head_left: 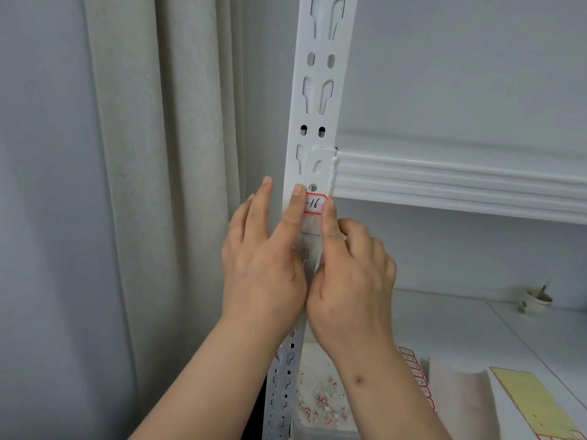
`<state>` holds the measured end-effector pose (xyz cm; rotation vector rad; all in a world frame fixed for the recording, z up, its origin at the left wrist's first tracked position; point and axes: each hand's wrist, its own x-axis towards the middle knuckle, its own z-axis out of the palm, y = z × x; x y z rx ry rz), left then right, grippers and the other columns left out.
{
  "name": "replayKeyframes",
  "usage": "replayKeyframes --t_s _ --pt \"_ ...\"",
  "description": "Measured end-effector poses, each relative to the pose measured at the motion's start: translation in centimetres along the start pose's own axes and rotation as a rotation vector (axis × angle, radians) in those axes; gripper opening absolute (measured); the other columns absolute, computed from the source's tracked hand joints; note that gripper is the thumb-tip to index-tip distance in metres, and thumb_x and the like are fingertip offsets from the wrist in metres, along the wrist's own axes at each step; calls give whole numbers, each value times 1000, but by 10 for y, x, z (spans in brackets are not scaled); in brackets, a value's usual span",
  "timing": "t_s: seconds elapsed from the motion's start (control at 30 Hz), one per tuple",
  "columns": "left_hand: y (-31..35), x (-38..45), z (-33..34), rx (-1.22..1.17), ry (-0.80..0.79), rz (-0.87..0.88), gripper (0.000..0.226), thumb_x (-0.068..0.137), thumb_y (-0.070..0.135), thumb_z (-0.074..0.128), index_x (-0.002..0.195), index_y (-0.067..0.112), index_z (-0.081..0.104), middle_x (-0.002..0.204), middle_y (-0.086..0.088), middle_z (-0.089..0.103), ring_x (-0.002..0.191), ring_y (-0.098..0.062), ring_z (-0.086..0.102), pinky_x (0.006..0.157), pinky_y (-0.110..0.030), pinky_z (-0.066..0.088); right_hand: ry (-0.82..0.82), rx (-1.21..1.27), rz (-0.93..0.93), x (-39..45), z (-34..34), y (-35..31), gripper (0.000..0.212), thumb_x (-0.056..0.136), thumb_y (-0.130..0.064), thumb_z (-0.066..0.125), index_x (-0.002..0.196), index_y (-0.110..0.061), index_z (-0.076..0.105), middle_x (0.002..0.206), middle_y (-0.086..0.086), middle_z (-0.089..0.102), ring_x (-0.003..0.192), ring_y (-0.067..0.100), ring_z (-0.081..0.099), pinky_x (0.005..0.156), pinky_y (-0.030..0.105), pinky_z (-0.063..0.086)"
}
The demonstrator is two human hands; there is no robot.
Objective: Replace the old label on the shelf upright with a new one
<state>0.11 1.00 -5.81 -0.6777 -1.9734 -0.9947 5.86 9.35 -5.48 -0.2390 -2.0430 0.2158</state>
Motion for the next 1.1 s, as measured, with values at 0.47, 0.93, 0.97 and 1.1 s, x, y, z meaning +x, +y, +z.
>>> replayKeyframes --t_s 0.47,0.93,0.97,1.1 --pt "-10 -9 6 156 58 87 63 82 7 57 141 28 51 154 -13 42 135 -37 40 102 -54 38 59 -23 11 -7 7 -3 57 85 -25 36 141 -17 45 121 4 60 97 28 57 88 44 39" --pt "-13 -14 15 92 89 57 57 89 17 56 142 36 44 152 -13 45 132 -34 40 102 -53 38 36 -8 11 -9 13 -1 58 89 -30 33 146 -24 37 121 4 57 101 26 55 91 44 38" --pt "-13 -13 13 85 86 50 55 90 18 54 141 36 45 151 -13 46 132 -35 41 102 -53 37 26 -2 21 -9 12 -1 58 89 -29 33 147 -25 36 122 4 57 101 26 55 92 45 38" --pt "-13 -11 8 64 86 87 58 83 10 60 137 31 56 145 -13 52 129 -39 48 103 -51 36 3 -8 16 -10 6 4 63 81 -20 34 143 -27 43 119 3 58 100 26 55 92 45 37"
